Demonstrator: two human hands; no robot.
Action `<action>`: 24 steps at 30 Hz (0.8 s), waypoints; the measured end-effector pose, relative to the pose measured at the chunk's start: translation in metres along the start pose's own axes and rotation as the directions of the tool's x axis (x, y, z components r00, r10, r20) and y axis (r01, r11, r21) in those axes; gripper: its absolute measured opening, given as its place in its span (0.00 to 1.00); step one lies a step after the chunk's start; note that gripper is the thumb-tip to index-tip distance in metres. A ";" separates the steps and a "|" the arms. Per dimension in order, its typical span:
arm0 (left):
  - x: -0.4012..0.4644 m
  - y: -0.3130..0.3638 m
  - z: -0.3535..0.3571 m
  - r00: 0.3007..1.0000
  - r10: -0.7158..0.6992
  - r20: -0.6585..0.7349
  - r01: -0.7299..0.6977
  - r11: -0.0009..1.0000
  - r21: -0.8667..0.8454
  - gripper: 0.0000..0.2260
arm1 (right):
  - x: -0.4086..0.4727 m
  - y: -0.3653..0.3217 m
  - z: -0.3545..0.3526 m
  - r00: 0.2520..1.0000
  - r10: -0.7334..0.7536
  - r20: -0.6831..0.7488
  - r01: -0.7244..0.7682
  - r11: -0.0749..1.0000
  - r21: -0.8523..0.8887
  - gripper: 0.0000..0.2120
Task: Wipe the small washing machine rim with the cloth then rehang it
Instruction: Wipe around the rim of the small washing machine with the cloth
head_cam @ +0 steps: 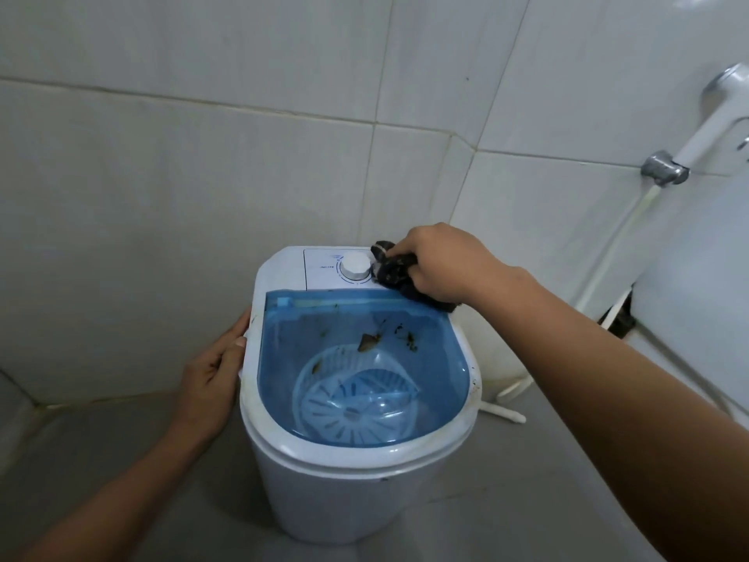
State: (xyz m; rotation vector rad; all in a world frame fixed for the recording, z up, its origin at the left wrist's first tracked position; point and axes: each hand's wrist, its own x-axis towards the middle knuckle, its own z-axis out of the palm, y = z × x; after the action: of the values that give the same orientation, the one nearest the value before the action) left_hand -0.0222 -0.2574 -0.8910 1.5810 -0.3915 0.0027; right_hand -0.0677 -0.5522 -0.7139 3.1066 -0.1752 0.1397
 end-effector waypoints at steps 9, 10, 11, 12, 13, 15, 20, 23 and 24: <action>0.000 0.004 -0.003 1.000 -0.027 -0.007 0.027 0.999 0.027 0.18 | -0.010 -0.001 0.006 0.997 0.023 -0.078 -0.019 0.998 0.055 0.23; -0.001 0.005 -0.003 1.000 -0.029 -0.003 0.029 0.999 0.030 0.17 | -0.015 0.001 0.007 0.998 0.003 -0.059 0.002 0.997 0.080 0.23; -0.001 0.006 -0.003 1.000 -0.029 -0.005 0.029 0.999 0.031 0.17 | -0.020 0.004 0.006 0.999 -0.012 -0.038 0.016 0.994 0.107 0.24; -0.001 0.007 -0.002 1.000 -0.026 -0.008 0.026 0.999 0.028 0.16 | -0.024 0.007 0.005 1.000 -0.016 -0.022 0.019 0.991 0.131 0.24; -0.001 0.007 -0.001 1.000 -0.025 -0.015 0.025 0.999 0.031 0.16 | -0.025 0.011 0.003 1.000 -0.008 -0.018 0.010 0.989 0.149 0.25; -0.002 0.008 0.000 0.999 -0.027 -0.023 0.028 0.999 0.035 0.16 | -0.019 0.014 0.000 0.998 0.032 -0.049 -0.024 0.989 0.145 0.25; -0.002 0.006 0.000 0.999 -0.039 -0.032 0.040 0.998 0.042 0.17 | 0.013 -0.002 -0.002 0.992 0.063 -0.110 -0.059 0.998 0.038 0.25; -0.001 0.004 0.000 0.999 -0.036 -0.032 0.037 0.999 0.033 0.16 | 0.007 -0.003 -0.001 0.997 0.028 -0.069 -0.025 0.999 0.045 0.25; -0.002 0.004 0.000 0.999 -0.035 -0.029 0.035 0.999 0.027 0.16 | -0.001 -0.001 0.000 0.999 0.008 -0.053 -0.005 0.998 0.056 0.25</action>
State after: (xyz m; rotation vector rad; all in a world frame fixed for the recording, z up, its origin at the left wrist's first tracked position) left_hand -0.0248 -0.2571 -0.8877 1.6131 -0.3425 0.0041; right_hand -0.0684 -0.5514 -0.7136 3.1538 -0.1827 0.2310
